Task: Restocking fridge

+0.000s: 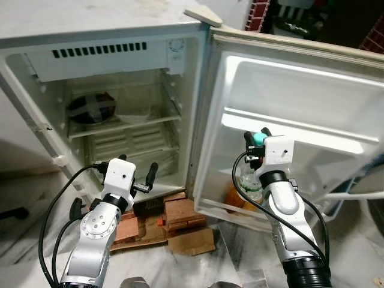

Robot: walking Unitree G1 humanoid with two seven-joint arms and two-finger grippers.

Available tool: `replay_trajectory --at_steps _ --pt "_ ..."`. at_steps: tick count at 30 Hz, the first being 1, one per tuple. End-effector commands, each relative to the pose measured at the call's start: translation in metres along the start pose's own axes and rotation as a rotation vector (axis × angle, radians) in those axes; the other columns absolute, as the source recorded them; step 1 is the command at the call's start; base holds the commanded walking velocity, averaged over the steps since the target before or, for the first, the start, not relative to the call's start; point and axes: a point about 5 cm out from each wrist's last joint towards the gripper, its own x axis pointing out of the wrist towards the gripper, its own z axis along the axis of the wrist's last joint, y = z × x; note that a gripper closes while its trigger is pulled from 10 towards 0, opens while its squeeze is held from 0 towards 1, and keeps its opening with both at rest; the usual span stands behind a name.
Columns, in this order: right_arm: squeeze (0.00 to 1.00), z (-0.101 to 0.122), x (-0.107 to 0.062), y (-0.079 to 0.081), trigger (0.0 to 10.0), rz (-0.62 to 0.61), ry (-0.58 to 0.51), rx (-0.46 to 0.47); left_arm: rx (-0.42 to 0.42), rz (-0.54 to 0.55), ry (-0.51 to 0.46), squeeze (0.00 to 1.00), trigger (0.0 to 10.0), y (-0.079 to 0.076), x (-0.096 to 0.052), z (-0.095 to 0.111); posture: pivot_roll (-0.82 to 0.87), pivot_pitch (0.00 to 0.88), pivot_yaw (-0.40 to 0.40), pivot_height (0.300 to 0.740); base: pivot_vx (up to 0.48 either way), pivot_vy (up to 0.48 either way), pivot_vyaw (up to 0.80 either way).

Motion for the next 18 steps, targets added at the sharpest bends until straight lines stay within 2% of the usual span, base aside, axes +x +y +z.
replay_trajectory --at_steps 1,8,18 --pt "0.00 0.0061 0.0019 -0.0001 10.0 0.001 -0.032 -0.002 0.006 -0.009 -0.011 0.00 10.0 -0.0010 0.0000 0.0028 0.06 0.076 -0.079 0.740 0.364 0.000 0.00" --pt "0.00 0.0057 0.0005 -0.0004 10.0 0.000 -0.030 -0.005 0.004 -0.008 -0.009 0.00 10.0 -0.0019 -0.0009 0.0030 0.06 0.084 -0.078 0.740 0.325 0.000 0.00" --pt "0.00 0.0049 -0.0011 0.0003 10.0 0.001 -0.026 -0.002 0.001 0.031 0.035 0.00 10.0 -0.0004 -0.0078 -0.0021 0.07 0.095 -0.075 0.740 0.000 0.000 0.00"
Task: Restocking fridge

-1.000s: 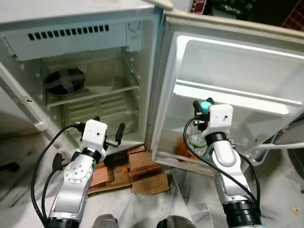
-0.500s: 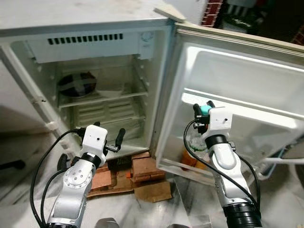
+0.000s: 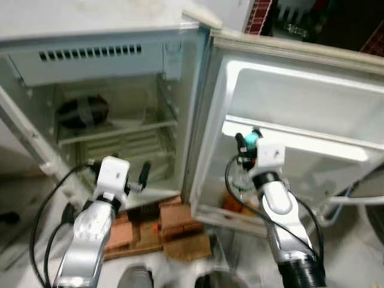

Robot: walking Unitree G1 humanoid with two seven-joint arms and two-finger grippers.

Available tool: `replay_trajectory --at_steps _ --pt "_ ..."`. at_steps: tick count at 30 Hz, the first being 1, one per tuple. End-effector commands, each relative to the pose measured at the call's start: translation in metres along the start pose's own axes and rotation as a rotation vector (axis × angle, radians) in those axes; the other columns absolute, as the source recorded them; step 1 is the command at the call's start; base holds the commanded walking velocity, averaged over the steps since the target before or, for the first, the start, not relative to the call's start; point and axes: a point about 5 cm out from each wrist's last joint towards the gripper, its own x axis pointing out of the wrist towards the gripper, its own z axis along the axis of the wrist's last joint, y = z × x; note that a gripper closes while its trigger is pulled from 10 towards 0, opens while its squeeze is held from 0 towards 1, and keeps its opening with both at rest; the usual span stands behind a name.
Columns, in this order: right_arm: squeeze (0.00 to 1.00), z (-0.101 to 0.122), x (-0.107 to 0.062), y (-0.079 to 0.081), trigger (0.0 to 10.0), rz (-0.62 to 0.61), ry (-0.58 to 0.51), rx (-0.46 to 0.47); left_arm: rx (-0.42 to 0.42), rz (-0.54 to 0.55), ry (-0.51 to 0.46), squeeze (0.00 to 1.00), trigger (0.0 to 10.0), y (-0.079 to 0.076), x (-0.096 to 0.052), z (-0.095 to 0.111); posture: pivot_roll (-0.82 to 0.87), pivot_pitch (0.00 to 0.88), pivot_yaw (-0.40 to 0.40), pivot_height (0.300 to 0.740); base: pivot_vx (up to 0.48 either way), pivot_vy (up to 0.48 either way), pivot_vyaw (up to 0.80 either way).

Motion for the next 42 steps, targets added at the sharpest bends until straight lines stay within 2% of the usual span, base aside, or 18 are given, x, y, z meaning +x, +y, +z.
replay_trajectory --at_steps 1,6,12,26,42 --pt "0.00 0.005 0.001 -0.010 10.0 -0.040 -0.015 -0.002 0.001 -0.007 -0.004 0.00 10.0 -0.004 -0.003 0.003 0.07 0.095 -0.075 0.740 0.000 0.000 0.00" --pt "0.00 0.002 -0.002 -0.007 10.0 -0.022 -0.002 0.021 -0.003 0.012 0.013 0.00 10.0 -0.003 -0.015 0.001 0.07 0.101 -0.072 0.740 0.000 0.000 0.00" --pt "0.00 0.001 -0.004 -0.005 10.0 -0.002 0.003 0.036 -0.004 0.017 0.023 0.00 10.0 -0.003 -0.018 -0.001 0.07 0.101 -0.073 0.725 0.000 0.000 0.00" --pt "0.00 0.001 -0.003 -0.003 10.0 0.011 0.006 0.051 -0.001 0.020 0.033 0.00 10.0 -0.003 -0.015 0.001 0.07 0.097 -0.072 0.630 0.000 0.000 0.00" --pt "0.00 0.001 0.000 0.002 10.0 0.054 0.011 0.063 0.011 0.034 0.034 0.00 10.0 -0.002 -0.013 0.001 0.07 0.097 -0.072 0.630 0.000 0.000 0.00"
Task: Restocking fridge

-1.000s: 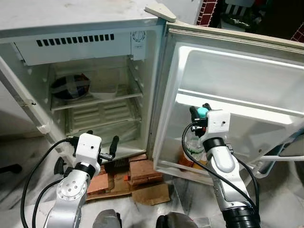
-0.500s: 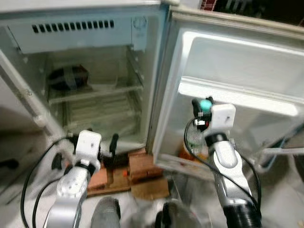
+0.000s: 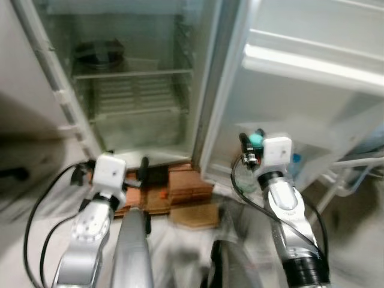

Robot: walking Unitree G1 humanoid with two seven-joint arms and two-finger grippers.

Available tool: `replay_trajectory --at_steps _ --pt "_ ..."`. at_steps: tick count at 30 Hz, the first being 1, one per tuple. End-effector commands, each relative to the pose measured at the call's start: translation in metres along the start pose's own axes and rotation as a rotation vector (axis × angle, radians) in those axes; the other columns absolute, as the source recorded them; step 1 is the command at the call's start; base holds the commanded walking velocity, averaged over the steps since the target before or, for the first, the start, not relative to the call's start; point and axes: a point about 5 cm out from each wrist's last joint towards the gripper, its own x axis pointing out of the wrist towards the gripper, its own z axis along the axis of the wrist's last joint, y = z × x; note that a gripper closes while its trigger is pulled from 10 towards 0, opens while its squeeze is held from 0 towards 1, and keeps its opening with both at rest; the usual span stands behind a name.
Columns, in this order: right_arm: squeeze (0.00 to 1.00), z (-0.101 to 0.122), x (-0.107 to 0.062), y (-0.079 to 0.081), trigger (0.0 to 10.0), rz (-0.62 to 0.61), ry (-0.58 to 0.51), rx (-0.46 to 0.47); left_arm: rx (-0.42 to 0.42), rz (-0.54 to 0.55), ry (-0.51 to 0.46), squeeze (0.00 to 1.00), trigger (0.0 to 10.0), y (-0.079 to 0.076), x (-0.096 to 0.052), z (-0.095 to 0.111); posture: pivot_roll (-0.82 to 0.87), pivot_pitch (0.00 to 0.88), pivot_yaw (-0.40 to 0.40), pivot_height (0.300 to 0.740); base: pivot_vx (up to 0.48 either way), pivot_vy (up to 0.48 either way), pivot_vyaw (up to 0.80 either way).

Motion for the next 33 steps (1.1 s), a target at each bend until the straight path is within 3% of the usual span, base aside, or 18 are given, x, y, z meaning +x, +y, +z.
replay_trajectory --at_steps 1,9,15,33 --pt "0.00 0.001 0.000 0.003 10.0 0.014 -0.005 0.016 0.023 0.004 -0.018 0.00 10.0 0.000 0.003 0.006 0.07 0.097 -0.072 0.630 0.000 0.000 0.00" --pt "0.00 0.003 0.007 0.015 10.0 0.106 -0.017 0.012 0.023 0.033 -0.018 0.00 10.0 0.003 0.005 0.007 0.07 0.104 -0.070 0.630 0.000 0.000 0.00" --pt "0.00 0.007 0.014 0.012 10.0 0.107 -0.032 0.011 0.020 0.035 -0.029 0.00 10.0 0.003 0.004 0.008 0.08 0.107 -0.073 0.630 0.000 0.000 0.00" --pt "0.00 0.010 0.011 0.032 10.0 0.253 -0.052 0.071 0.018 0.021 -0.030 0.00 10.0 0.003 0.006 0.008 0.08 0.107 -0.069 0.630 0.271 0.000 0.00"
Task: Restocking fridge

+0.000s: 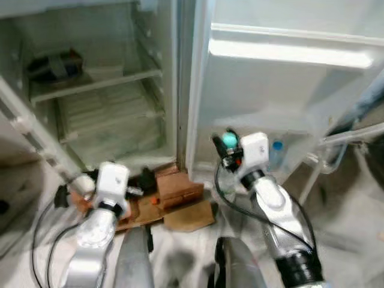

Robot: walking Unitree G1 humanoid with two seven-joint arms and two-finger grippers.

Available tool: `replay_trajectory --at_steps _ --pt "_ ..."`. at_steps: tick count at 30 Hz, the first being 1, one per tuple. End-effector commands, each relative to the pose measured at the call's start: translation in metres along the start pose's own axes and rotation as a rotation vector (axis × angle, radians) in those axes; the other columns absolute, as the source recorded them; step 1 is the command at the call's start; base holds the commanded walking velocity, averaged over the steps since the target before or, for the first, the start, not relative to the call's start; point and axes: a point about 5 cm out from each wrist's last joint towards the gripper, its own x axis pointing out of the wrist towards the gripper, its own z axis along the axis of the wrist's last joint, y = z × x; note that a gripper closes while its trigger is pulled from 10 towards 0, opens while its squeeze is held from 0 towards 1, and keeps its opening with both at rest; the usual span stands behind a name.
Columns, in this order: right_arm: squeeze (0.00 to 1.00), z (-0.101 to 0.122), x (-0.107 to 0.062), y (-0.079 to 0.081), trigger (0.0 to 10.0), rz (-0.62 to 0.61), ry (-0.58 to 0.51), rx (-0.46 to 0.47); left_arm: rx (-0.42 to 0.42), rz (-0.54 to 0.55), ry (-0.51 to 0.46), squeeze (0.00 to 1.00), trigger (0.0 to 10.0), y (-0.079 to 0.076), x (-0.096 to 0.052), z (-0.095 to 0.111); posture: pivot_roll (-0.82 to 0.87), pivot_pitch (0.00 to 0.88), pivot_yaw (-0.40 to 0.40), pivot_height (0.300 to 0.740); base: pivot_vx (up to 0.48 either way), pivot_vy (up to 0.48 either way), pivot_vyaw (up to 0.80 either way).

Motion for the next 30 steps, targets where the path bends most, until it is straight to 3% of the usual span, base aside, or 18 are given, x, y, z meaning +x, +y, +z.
replay_trajectory --at_steps 1,22,30 --pt "0.00 0.012 0.005 0.006 10.0 0.028 -0.056 0.012 0.016 0.016 0.003 0.00 10.0 0.007 -0.002 0.000 0.08 0.107 -0.070 0.630 0.259 0.000 0.00" --pt "0.00 0.014 0.003 0.023 10.0 0.174 -0.062 0.039 0.022 0.032 0.000 0.00 10.0 0.010 0.000 0.000 0.08 0.103 -0.066 0.630 0.036 0.000 0.00" --pt "0.00 0.014 0.001 0.023 10.0 0.179 -0.069 0.038 0.030 0.030 0.009 0.00 10.0 0.010 -0.001 0.000 0.08 0.109 -0.064 0.570 0.000 0.000 0.00"
